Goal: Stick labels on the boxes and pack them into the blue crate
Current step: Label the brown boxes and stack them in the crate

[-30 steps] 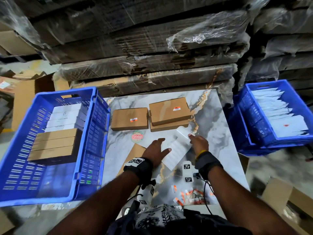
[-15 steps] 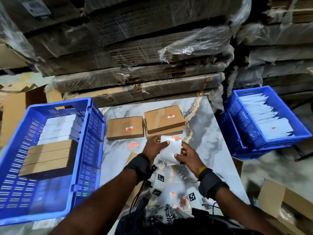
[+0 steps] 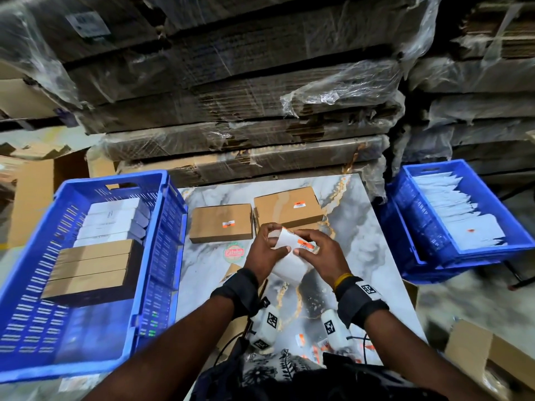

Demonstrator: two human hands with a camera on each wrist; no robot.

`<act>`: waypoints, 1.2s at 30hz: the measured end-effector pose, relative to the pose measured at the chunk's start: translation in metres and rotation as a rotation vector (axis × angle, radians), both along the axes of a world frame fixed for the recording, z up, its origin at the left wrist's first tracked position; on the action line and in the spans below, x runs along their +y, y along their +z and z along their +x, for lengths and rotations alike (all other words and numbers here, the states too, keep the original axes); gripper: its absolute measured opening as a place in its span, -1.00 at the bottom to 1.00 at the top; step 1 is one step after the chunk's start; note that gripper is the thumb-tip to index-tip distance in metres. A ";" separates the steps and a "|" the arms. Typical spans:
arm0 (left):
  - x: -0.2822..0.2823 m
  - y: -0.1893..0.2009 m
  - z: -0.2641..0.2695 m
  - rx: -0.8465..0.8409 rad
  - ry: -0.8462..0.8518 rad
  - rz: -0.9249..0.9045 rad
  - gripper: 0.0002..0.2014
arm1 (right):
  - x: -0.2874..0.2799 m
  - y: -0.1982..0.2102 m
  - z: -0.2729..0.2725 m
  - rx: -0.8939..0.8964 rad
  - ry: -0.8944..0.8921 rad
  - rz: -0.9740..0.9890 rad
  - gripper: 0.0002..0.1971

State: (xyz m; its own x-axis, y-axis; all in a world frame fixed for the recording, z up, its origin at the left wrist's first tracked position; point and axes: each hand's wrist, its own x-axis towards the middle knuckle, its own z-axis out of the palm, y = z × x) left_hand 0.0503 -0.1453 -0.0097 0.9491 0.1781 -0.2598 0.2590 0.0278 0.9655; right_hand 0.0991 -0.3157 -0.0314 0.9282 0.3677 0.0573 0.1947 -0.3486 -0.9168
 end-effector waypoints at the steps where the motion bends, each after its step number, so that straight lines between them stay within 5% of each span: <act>1: 0.002 0.000 0.000 -0.012 -0.012 -0.006 -0.41 | 0.001 0.000 0.000 0.007 0.005 -0.006 -0.63; 4: 0.006 0.000 -0.001 -0.046 -0.073 -0.045 -0.30 | 0.004 -0.002 -0.001 -0.011 0.004 -0.012 -0.70; 9: 0.008 0.001 0.000 0.000 -0.053 -0.027 -0.72 | 0.004 0.002 -0.003 -0.025 -0.003 -0.037 -0.74; 13: 0.005 -0.002 0.003 0.027 -0.019 0.088 -0.89 | 0.003 0.001 -0.003 -0.015 -0.021 -0.019 -0.76; 19: 0.002 -0.005 0.004 0.003 -0.026 0.149 -0.94 | -0.002 0.004 -0.002 0.008 -0.005 0.014 -0.77; 25: 0.000 -0.010 0.004 -0.013 -0.118 0.043 -0.64 | -0.007 0.005 0.002 0.053 -0.024 0.032 -0.70; 36: 0.001 -0.011 0.005 -0.003 -0.067 0.180 -0.94 | -0.006 0.006 -0.001 0.095 -0.025 0.087 -0.77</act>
